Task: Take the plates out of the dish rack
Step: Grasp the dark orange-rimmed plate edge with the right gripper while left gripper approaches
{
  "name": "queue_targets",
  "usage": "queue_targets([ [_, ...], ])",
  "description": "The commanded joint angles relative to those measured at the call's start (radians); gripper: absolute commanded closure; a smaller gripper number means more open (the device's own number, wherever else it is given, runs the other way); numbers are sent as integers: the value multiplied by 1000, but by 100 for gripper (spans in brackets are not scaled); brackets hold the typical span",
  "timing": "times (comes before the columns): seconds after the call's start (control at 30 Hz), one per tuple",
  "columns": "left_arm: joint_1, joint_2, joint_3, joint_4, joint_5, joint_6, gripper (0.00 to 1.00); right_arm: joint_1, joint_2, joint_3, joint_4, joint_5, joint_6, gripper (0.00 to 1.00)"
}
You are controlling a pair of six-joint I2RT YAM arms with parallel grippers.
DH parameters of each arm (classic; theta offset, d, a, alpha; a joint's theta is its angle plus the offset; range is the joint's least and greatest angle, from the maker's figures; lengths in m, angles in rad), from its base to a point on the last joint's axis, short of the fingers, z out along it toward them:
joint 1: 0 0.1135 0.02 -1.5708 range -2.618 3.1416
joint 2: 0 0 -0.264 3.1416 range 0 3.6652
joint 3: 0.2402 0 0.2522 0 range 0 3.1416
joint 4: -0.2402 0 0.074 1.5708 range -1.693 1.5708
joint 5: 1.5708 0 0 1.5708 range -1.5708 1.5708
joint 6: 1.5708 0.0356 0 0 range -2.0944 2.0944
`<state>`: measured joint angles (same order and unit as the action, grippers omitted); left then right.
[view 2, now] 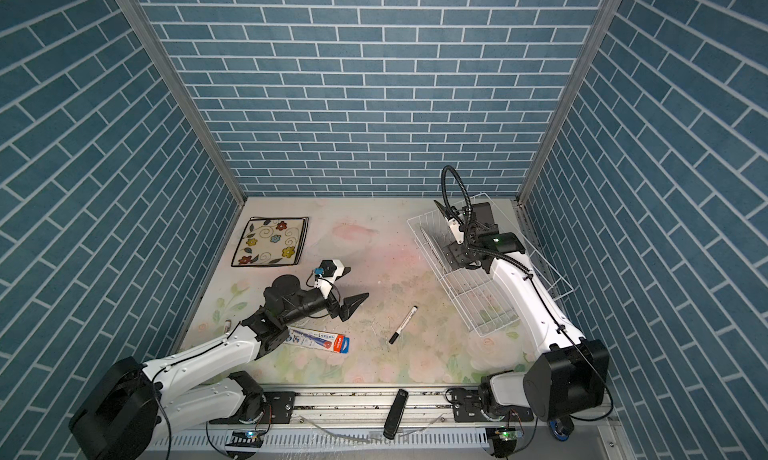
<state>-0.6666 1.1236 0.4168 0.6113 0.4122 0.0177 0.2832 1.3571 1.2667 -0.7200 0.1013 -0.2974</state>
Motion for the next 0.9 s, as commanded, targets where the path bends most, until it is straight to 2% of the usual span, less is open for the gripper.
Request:
queue_targets([
  [0.0,-30,52,33,80,-15,89,0,-10,32,71,1,19,-40,11],
  [0.27,-107,228,85,263,-32,104,0,-14,121,110,6,113,-64,17],
  [0.53,-133,326,155,299,-26,96,0,-14,134,94,40,102,-74,28],
  [0.63,-136,352,169,312,-52,76,0,-13,155,92,43,81,-66,30],
  [0.87,-148,409,179,387,-43,79,0,-13,187,99,39,109,-60,34],
])
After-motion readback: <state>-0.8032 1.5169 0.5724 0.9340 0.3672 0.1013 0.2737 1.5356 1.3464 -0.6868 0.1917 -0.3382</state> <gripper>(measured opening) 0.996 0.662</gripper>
